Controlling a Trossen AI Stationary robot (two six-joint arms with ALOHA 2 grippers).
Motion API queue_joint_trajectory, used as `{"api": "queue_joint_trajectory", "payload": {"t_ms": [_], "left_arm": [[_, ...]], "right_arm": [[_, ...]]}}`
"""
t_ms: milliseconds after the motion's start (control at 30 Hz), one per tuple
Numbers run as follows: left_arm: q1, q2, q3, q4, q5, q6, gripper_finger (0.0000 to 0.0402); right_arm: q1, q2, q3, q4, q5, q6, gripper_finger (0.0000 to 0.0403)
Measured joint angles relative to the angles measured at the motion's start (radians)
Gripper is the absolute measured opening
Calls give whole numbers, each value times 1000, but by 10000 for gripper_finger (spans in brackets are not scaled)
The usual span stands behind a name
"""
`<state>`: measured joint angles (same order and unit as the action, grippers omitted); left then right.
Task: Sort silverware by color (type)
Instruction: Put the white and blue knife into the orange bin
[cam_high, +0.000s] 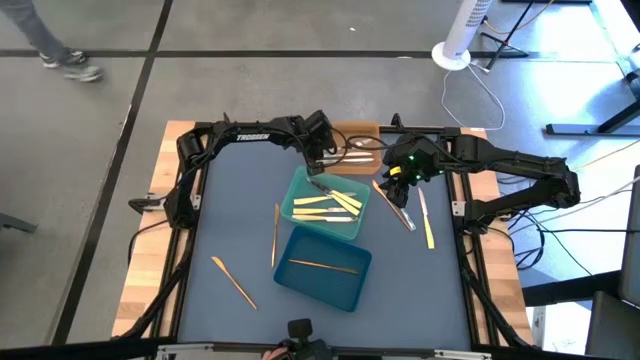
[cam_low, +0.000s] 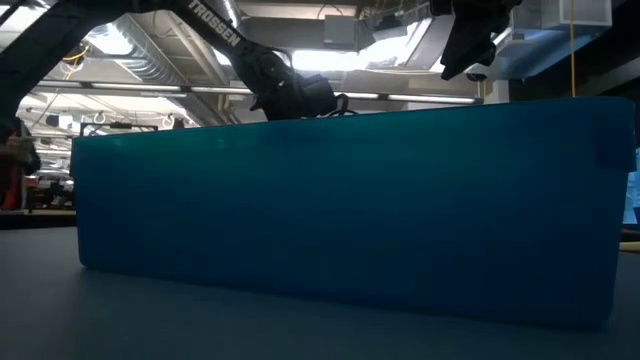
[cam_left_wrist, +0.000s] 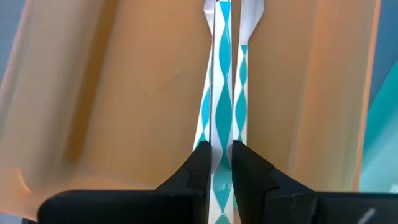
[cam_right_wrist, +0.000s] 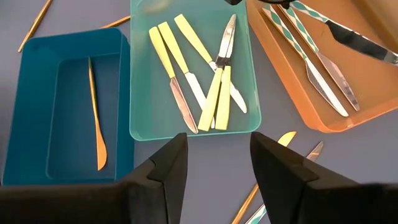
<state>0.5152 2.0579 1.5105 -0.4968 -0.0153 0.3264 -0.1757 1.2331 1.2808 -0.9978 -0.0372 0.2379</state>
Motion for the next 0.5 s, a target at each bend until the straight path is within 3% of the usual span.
{"api": "queue_joint_trajectory", "payload": {"t_ms": [500], "left_arm": [[1, 0, 0, -32, 5, 27, 37]], "right_arm": [[0, 0, 0, 0, 0, 0, 163]]}}
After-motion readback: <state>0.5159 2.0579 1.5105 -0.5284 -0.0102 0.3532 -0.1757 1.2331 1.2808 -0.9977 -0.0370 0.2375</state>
